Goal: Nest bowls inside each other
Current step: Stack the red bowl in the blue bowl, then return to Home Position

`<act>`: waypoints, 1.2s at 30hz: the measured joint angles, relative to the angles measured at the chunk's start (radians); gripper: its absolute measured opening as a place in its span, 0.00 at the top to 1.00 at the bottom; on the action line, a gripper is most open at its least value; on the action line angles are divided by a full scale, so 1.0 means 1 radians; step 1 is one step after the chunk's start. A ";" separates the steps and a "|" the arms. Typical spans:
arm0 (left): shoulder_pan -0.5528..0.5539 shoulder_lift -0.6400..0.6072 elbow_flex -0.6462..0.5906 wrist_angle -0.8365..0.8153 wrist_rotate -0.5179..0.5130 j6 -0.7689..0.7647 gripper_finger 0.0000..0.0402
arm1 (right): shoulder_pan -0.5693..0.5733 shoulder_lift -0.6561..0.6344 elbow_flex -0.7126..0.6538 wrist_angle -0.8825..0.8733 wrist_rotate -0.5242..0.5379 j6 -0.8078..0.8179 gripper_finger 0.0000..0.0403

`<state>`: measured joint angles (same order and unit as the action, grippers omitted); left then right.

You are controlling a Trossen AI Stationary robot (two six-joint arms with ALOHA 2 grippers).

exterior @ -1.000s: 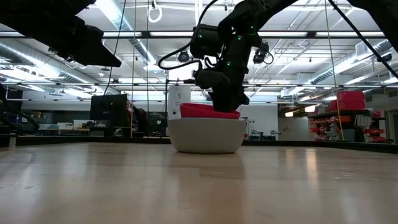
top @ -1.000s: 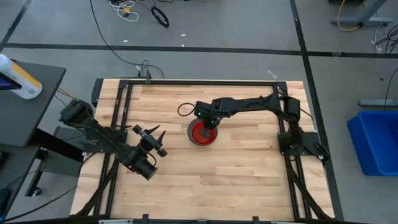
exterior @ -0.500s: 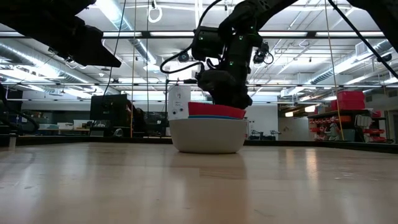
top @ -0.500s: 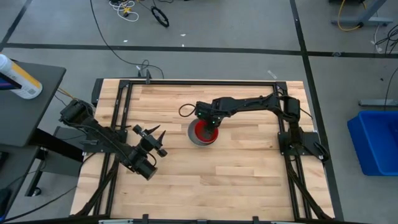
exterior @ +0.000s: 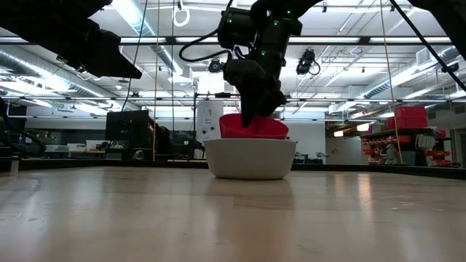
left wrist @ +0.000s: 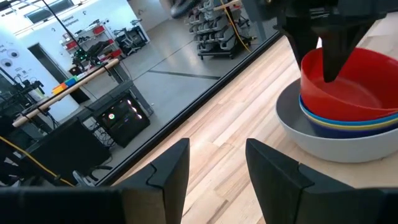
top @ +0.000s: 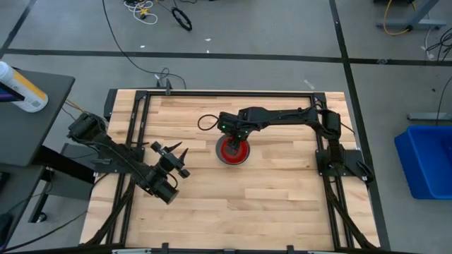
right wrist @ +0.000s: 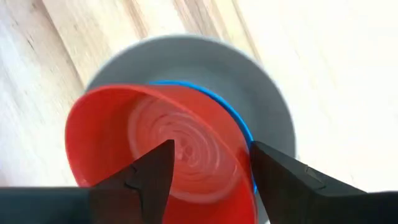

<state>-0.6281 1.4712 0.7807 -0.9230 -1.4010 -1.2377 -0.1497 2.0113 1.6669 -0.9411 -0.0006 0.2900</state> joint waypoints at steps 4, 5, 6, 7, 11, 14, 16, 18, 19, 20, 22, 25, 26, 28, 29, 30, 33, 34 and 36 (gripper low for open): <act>0.000 0.000 0.000 0.000 0.005 0.007 0.59 | 0.001 0.000 -0.001 -0.014 0.010 0.009 0.44; 0.000 0.000 0.000 0.000 0.006 0.012 0.59 | 0.001 0.000 -0.001 -0.017 0.022 0.011 0.44; 0.000 0.000 0.000 0.000 0.007 0.013 0.59 | 0.003 0.000 -0.001 -0.024 0.040 0.015 0.44; 0.000 0.000 0.000 0.000 0.007 0.013 0.59 | 0.004 -0.003 -0.001 -0.033 0.059 0.016 0.44; 0.000 0.000 0.000 -0.001 0.007 0.013 0.59 | 0.007 -0.016 -0.001 -0.066 0.139 0.031 0.45; 0.000 0.000 0.000 -0.001 0.009 0.015 0.59 | 0.010 -0.020 -0.001 -0.079 0.197 0.053 0.46; 0.000 0.000 0.000 -0.001 0.017 0.018 0.59 | 0.020 -0.029 -0.001 -0.098 0.279 0.068 0.46; 0.000 0.000 -0.009 0.010 0.030 0.017 0.59 | 0.046 -0.039 -0.001 -0.094 0.383 0.077 0.47; 0.000 0.000 -0.022 0.024 0.032 0.017 0.59 | 0.065 -0.044 -0.002 -0.083 0.434 0.075 0.47; 0.000 0.000 -0.038 0.038 0.032 0.015 0.59 | 0.089 -0.048 -0.002 -0.051 0.481 0.067 0.47; -0.009 0.000 -0.067 0.060 0.016 0.005 0.59 | 0.144 -0.066 -0.002 0.026 0.544 0.039 0.48; -0.054 -0.002 -0.081 0.033 -0.038 -0.020 0.59 | 0.237 -0.116 -0.002 0.195 0.530 -0.092 0.49; -0.077 -0.017 -0.079 0.003 -0.048 -0.039 0.59 | 0.270 -0.136 -0.002 0.245 0.515 -0.142 0.49; -0.132 -0.063 -0.060 -0.078 -0.057 -0.075 0.59 | 0.340 -0.187 -0.002 0.304 0.496 -0.228 0.50; -0.166 -0.090 -0.055 -0.118 -0.057 -0.097 0.60 | 0.374 -0.217 -0.002 0.323 0.496 -0.257 0.50; -0.206 -0.124 -0.053 -0.166 -0.056 -0.126 0.60 | 0.406 -0.251 -0.002 0.316 0.496 -0.274 0.50; -0.351 -0.263 -0.048 -0.297 -0.052 -0.232 0.62 | 0.496 -0.376 -0.048 0.300 0.507 -0.282 0.53; -0.405 -0.313 -0.048 -0.333 -0.047 -0.264 0.62 | 0.528 -0.427 -0.081 0.302 0.517 -0.278 0.54; -0.515 -0.414 -0.048 -0.360 -0.040 -0.294 0.63 | 0.599 -0.542 -0.180 0.342 0.517 -0.260 0.56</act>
<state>-1.1429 1.0569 0.7322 -1.2825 -1.4411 -1.5314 0.4494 1.4688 1.4864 -0.5993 0.5168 0.0300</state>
